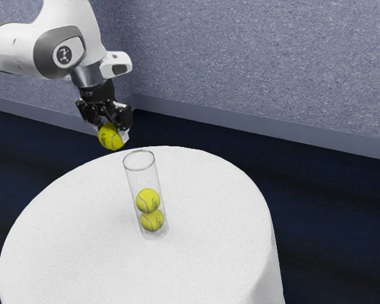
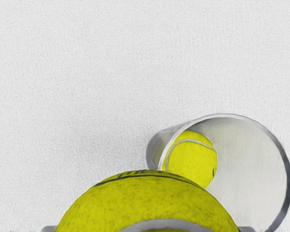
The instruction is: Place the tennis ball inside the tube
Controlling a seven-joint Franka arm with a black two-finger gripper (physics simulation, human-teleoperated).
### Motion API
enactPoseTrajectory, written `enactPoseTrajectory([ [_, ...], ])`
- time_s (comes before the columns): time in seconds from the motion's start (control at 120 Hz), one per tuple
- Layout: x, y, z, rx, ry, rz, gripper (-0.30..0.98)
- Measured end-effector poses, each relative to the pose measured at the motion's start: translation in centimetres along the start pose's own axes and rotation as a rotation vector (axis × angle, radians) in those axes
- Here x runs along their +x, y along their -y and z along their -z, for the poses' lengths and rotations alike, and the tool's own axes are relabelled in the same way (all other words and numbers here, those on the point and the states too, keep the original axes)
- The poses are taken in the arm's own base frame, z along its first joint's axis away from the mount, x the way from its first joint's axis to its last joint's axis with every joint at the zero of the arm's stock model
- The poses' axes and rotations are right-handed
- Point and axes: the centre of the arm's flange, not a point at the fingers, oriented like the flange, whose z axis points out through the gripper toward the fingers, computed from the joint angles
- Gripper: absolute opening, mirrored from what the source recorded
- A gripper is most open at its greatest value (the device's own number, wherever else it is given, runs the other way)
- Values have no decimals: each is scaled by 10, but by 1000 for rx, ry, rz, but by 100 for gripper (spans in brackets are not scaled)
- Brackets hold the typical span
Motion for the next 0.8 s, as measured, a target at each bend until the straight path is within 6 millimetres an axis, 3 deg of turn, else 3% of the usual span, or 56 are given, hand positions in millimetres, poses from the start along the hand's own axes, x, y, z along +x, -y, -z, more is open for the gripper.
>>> enactPoseTrajectory([
  [0.158, 11, -25, -14, -2, 49, -43, 38],
  [0.433, 25, -40, -29, -6, 85, -62, 38],
  [0.608, 26, -47, -31, -9, 87, -69, 55],
  [0.717, 24, -51, -27, -8, 75, -75, 60],
  [0.8, 16, -51, -1, 11, 36, -81, 63],
])
